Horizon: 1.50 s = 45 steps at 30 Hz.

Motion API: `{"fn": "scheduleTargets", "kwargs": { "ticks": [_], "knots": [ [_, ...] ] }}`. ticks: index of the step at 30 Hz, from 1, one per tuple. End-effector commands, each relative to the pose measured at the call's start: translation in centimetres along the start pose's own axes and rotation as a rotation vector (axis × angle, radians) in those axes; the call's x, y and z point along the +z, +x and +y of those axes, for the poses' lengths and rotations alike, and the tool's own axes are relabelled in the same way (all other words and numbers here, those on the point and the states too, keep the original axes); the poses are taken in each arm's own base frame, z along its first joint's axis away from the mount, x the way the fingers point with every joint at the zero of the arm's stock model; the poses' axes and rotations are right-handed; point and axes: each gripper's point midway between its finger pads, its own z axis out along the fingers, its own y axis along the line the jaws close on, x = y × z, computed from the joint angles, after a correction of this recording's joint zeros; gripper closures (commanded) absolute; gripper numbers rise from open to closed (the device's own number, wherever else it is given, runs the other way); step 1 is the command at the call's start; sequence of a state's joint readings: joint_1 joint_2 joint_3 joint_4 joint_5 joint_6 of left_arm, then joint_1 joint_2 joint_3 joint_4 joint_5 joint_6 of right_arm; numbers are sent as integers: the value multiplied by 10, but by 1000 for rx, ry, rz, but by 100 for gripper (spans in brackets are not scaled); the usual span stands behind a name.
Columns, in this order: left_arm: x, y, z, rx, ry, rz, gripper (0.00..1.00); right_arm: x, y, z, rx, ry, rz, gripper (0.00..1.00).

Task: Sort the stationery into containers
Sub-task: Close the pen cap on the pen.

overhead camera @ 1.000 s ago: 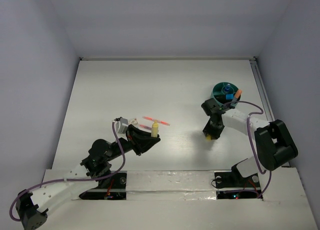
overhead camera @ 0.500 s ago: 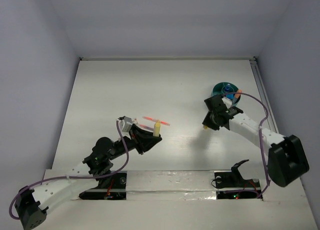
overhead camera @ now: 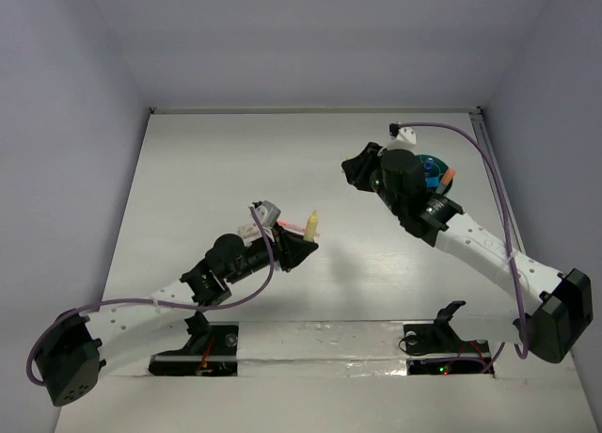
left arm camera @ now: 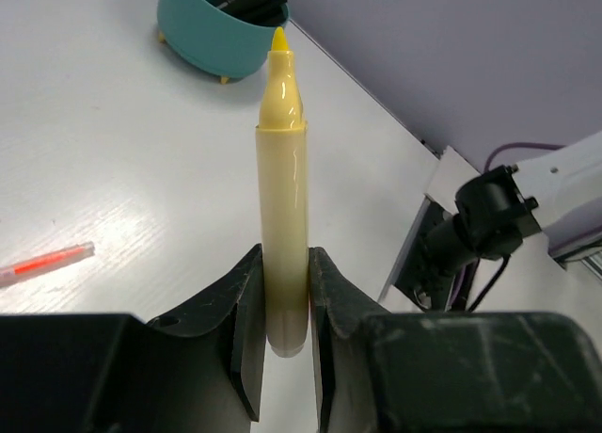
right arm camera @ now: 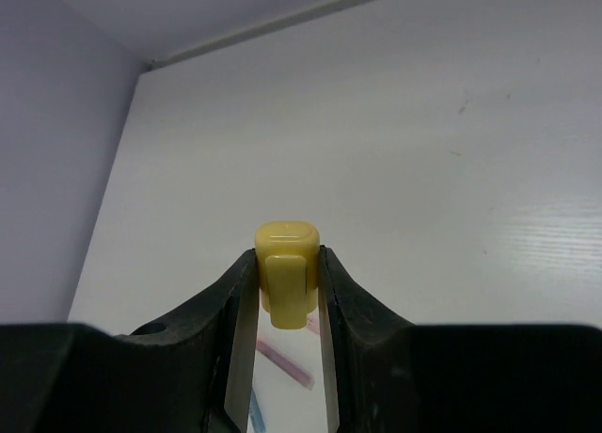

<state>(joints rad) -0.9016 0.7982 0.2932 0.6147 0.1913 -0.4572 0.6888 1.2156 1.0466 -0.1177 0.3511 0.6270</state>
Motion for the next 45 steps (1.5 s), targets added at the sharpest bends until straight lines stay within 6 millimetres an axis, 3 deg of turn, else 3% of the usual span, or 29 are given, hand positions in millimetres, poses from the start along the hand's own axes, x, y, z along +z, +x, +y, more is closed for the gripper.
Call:
{"fn": "scheduleTargets", "kwargs": {
  "ticks": [1,2,7,15,21,45],
  "knots": [
    [19,-47,-6,74,-17,-122,100,-1,-35,22,7,-101,-148,93],
    [24,-52,-5,89,-29,-127,100,-2,-34,29,21,-135,-144,95],
    [39,-40,14,144,-89,-81,100,-1,-21,44,18,-186,-118,96],
    [32,-32,30,180,-149,-85,100,-6,17,77,34,-271,-12,97],
    [25,-32,40,185,-200,-92,100,-12,32,90,40,-282,27,97],
    [23,-29,47,183,-238,-84,100,-29,29,94,31,-287,12,97]
  ]
}}
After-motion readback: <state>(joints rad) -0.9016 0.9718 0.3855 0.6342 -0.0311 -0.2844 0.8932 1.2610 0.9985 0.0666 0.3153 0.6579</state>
